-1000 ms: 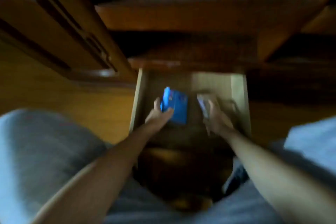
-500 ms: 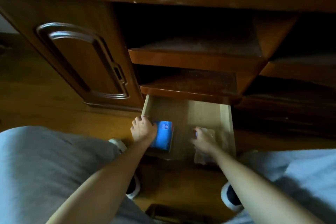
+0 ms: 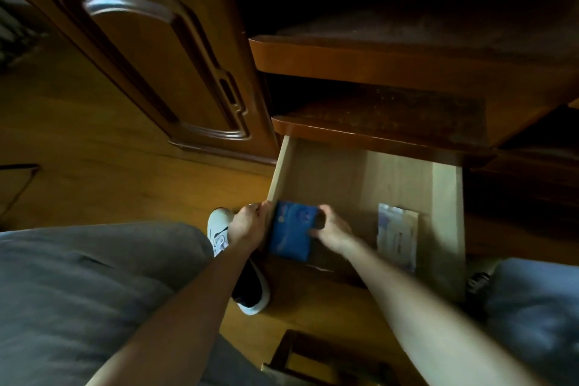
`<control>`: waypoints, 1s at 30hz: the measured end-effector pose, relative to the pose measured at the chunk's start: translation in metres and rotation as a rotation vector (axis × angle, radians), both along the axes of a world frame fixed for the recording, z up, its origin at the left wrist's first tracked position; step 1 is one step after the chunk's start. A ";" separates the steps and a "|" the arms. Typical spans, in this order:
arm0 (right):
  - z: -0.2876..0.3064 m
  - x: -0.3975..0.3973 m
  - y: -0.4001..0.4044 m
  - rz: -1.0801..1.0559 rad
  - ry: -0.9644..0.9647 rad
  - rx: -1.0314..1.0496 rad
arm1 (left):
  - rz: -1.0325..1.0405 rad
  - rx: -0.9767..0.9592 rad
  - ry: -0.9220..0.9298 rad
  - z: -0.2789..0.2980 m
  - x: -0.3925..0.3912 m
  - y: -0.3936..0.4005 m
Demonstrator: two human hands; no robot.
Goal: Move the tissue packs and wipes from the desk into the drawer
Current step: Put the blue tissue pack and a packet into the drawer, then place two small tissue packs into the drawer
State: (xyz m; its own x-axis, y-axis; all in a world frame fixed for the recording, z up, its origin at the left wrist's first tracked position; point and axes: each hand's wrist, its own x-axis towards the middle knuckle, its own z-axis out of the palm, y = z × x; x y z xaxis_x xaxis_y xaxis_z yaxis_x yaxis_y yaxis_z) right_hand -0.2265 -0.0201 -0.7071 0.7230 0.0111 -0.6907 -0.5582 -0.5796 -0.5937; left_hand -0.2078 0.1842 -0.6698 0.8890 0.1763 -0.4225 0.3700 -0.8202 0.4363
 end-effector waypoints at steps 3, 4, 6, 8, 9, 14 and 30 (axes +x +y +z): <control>-0.002 -0.007 0.017 0.009 0.029 0.048 | -0.032 0.074 0.040 0.003 0.002 -0.004; 0.000 -0.007 0.015 -0.004 0.058 0.086 | -0.042 0.098 0.056 0.005 0.003 -0.006; 0.007 -0.001 0.006 -0.030 0.116 0.177 | -0.045 0.147 0.080 0.010 0.004 -0.010; 0.017 0.002 -0.002 -0.006 0.128 0.207 | -0.034 0.167 0.104 0.017 0.005 -0.014; 0.024 0.002 -0.006 0.021 0.118 0.207 | -0.034 0.156 0.112 0.020 0.005 -0.016; 0.076 0.009 -0.045 0.057 -0.074 0.136 | -0.063 0.032 -0.053 0.063 0.014 -0.047; 0.480 0.043 -0.177 -0.122 -1.337 -0.203 | -0.429 0.070 -1.400 0.449 0.129 -0.163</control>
State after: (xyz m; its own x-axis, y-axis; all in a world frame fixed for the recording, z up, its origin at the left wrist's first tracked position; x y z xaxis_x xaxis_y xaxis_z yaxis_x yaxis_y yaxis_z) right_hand -0.1837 -0.1970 -0.2270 0.8255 -0.1182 0.5519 0.3186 -0.7095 -0.6285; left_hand -0.0785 0.0210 -0.2212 0.5458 -0.2180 0.8091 -0.5852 -0.7902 0.1818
